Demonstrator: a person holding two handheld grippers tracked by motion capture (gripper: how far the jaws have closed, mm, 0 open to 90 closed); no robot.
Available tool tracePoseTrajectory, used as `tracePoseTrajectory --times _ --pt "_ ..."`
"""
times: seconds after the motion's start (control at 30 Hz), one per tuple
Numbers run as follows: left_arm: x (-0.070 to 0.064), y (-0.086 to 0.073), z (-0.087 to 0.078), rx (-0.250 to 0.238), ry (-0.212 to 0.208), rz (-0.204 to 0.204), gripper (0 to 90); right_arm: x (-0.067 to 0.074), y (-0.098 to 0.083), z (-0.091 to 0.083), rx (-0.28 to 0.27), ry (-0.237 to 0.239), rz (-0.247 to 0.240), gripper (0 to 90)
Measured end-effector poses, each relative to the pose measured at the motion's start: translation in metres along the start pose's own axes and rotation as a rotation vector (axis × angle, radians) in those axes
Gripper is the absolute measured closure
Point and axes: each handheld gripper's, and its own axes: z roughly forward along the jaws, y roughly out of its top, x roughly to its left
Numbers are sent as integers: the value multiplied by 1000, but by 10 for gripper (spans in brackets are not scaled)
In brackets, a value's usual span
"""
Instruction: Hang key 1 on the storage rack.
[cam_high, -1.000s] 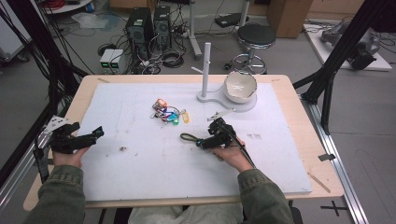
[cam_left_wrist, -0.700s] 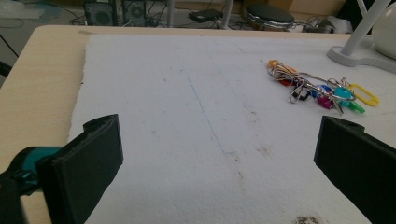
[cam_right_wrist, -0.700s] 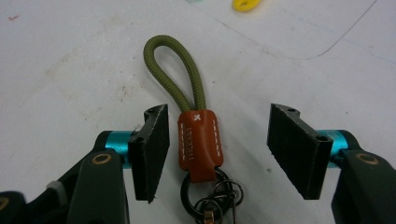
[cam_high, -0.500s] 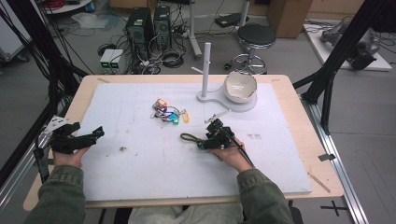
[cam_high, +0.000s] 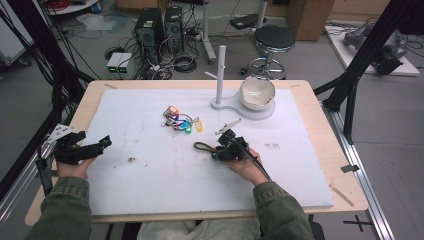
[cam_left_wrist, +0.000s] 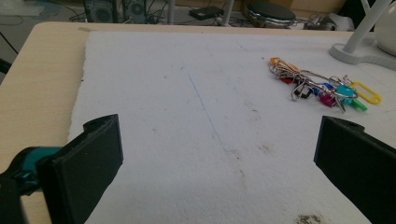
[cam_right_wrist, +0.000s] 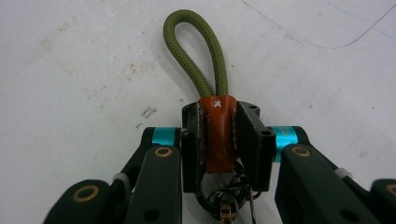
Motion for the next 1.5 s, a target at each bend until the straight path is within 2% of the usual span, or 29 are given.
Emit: tracePoseTrajectory --times 0.17,0.27,0.57,0.73,1.0,1.23,1.5 --pt "0 0 0 -1 -2 1 17 0 -1 -3 -16 -5 6 720" --pt "-1 0 0 -4 -2 2 17 -2 -1 -8 -40 12 31 720" --pt "-1 0 1 -2 -6 3 17 -7 -1 -23 -91 22 81 719" --pt "-2 0 2 3 -6 8 17 -9 1 -31 -124 24 92 719" --pt "-5 -1 -1 4 0 10 17 -13 2 -43 -140 33 109 718" --pt "-5 -1 -1 3 -2 11 17 -22 15 -65 -181 13 123 718" --pt "-5 -1 0 3 -4 10 17 -33 33 -83 -221 20 133 718"
